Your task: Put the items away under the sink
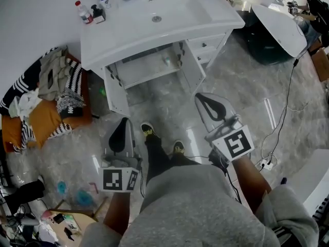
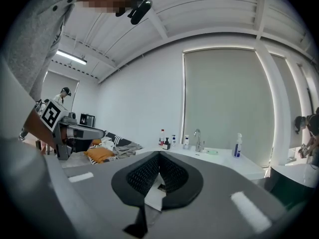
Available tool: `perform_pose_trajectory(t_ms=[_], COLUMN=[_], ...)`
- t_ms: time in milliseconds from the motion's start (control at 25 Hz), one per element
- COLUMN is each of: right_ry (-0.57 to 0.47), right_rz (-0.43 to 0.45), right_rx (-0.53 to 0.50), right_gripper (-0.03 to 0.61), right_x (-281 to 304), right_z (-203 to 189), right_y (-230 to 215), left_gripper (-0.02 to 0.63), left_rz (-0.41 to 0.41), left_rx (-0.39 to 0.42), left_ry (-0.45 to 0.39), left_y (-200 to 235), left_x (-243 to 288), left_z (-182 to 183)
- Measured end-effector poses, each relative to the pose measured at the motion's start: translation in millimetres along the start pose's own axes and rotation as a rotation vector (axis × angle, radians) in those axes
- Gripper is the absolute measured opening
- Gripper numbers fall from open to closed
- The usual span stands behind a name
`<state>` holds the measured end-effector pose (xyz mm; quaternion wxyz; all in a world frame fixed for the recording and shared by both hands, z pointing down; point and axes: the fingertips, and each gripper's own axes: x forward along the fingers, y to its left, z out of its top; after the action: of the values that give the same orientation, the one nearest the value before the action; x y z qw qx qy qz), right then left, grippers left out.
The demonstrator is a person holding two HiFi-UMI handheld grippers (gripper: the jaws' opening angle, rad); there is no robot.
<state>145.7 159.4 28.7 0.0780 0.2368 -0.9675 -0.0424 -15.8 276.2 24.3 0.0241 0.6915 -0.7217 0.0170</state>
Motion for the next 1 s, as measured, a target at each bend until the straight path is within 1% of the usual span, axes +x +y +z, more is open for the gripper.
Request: perform_pose_trajectory(t_ms=[120, 240, 400, 520, 600, 720, 880, 1000], right_ry=[0.005, 0.018, 0.02, 0.044, 0.041, 0.027, 0.045, 0.041], right_rz=[0.019, 0.037, 0.05, 0.032, 0.027, 0.029, -0.017, -0.038], right_rx=[0.021, 0.025, 0.035, 0.048, 0.062, 0.035, 0.027, 0.0], right_gripper=[-0.003, -0.003, -0.003, -0.003, -0.003, -0.003, -0.003, -0.003], right_x=[-11, -16, -18, -19, -21, -27, -42, -59], right_z=[-7, -12, -9, -7, -6, -2, 6, 10], right_y=[12, 25, 40, 48, 56, 72, 97, 115], left_gripper=[0.011, 0.011, 0.011, 0.011, 0.011, 0.011, 0.011, 0.011], left_rz=[0.023, 0.042, 0.057, 0.064, 0.061, 0.051, 0.028, 0.015], left_rx=[0.013, 0.007, -0.002, -0.011, -0.012, -0.03, -0.031, -0.033], left_ry=[0.007, 0.016, 0.021, 0.016, 0.01, -0.002, -0.011, -0.022], left_y=[-7, -8, -6, -3, -1, 3, 9, 12], left_x=[-19, -35, -52, -62, -68, -81, -107, -129], left_z=[-2, -4, -8, -8, -8, -7, -2, 0])
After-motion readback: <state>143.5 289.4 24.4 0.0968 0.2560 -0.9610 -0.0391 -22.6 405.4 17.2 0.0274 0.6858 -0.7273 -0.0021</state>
